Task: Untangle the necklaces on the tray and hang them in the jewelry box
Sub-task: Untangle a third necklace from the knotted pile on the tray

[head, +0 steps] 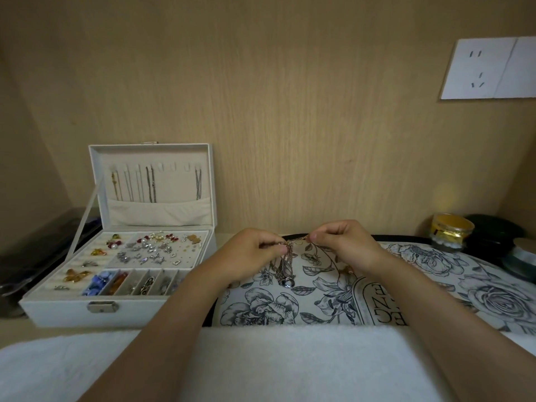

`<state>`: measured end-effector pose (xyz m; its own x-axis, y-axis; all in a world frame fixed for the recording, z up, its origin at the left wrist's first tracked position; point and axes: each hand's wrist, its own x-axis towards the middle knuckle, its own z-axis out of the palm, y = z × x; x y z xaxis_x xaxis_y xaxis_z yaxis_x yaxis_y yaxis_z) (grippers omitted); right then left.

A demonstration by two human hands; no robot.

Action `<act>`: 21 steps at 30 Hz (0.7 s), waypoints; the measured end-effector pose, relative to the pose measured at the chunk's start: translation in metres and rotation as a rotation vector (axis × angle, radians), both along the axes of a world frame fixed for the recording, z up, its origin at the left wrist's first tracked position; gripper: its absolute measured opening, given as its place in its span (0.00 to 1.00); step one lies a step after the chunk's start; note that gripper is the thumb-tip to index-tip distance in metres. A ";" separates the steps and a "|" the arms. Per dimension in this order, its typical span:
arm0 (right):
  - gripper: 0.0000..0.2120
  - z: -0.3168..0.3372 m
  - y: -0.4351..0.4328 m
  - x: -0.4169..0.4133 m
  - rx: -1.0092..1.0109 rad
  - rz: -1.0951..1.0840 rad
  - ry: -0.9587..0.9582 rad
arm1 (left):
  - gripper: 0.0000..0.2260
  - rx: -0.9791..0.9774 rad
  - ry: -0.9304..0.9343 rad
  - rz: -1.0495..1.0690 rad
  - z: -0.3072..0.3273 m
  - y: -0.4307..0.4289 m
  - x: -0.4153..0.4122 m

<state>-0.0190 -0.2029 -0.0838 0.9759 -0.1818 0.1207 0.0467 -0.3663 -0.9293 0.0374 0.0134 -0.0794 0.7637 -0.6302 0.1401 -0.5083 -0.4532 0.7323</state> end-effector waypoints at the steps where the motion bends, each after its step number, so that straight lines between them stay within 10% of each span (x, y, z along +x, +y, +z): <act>1: 0.05 0.000 0.001 -0.001 -0.033 0.009 0.008 | 0.06 0.003 -0.013 0.013 0.001 0.001 0.001; 12: 0.10 -0.008 0.020 0.001 -0.302 -0.027 -0.065 | 0.08 -0.040 -0.025 0.102 0.017 0.006 0.006; 21: 0.04 -0.003 0.046 -0.001 0.008 0.112 -0.159 | 0.12 -0.057 -0.021 0.023 0.022 0.009 0.003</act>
<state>-0.0195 -0.1571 -0.0871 0.9590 -0.0742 0.2736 0.2331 -0.3433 -0.9098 0.0406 0.0222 -0.0578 0.7745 -0.6030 0.1913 -0.5135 -0.4226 0.7468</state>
